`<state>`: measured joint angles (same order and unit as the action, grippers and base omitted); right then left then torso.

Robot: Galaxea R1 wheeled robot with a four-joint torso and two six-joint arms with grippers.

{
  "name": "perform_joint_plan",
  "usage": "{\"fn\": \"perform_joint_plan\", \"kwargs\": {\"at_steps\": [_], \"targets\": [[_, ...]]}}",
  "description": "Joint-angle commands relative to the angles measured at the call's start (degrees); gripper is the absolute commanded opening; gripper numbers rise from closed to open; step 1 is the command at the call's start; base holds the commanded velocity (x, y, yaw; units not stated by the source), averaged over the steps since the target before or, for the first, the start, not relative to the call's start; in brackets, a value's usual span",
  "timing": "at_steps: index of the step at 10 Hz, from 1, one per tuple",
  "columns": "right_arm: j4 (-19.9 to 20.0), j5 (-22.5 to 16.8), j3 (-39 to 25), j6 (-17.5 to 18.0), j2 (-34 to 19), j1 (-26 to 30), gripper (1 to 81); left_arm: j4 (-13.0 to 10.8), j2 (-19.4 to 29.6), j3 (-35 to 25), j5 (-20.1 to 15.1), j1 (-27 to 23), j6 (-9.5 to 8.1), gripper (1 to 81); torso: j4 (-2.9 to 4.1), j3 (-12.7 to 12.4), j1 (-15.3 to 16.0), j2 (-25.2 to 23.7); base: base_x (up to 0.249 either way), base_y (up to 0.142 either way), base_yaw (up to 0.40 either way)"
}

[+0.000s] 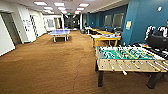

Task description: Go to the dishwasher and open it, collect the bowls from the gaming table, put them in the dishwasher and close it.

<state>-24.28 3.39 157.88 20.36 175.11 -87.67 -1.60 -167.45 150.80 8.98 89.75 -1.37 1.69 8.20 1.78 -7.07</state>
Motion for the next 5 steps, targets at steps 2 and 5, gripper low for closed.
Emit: {"fn": "perform_joint_plan", "kwargs": {"at_steps": [2, 5], "targets": [[-0.59, -2.51, -0.39, -1.37, 0.27, 2.02, 81.1, 0.37, 0.53, 0.11, -3.0, -1.9, 0.05, 81.1, 0.0, 0.0, 0.0, 0.0, 0.039, 0.0, 0.0], [-0.67, -2.33, -0.39, -1.37, 0.27, 1.67, 81.1, 0.37, 0.36, 0.11, -2.92, -1.63, 0.13, 81.1, 0.0, -0.02, -0.13, -0.06, 0.132, 0.0, 0.0]]}}
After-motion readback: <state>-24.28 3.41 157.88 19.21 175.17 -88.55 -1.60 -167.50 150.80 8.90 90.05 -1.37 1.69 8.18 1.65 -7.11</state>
